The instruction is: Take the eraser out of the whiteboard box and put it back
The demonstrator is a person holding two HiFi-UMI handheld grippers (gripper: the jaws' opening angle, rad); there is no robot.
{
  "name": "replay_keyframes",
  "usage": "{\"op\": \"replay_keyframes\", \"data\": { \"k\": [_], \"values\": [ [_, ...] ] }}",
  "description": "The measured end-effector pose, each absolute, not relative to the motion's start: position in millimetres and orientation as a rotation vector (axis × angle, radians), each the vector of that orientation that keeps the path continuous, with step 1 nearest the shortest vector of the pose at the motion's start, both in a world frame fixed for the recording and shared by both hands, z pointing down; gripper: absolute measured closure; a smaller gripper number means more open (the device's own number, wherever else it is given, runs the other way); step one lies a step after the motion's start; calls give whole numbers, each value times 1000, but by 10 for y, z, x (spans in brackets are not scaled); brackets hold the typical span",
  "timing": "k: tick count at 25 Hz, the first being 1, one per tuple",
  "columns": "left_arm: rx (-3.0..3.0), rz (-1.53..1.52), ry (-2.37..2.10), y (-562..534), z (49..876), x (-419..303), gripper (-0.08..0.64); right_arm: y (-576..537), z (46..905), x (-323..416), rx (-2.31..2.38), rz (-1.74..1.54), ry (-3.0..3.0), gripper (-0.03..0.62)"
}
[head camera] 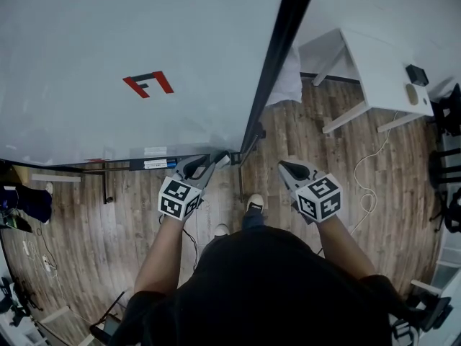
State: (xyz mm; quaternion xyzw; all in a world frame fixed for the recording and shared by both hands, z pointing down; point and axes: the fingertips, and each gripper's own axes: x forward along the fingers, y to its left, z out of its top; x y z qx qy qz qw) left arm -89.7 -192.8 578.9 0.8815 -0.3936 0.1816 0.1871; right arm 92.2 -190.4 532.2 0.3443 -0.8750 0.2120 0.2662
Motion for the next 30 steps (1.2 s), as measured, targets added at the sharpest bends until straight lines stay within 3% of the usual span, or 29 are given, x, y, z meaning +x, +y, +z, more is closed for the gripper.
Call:
{"op": "replay_keyframes", "data": {
  "k": [30],
  "values": [
    [2447,703,-981,-2014,6480,-627,373,-1859,5541,988,914,621,-2311,598]
  ]
}}
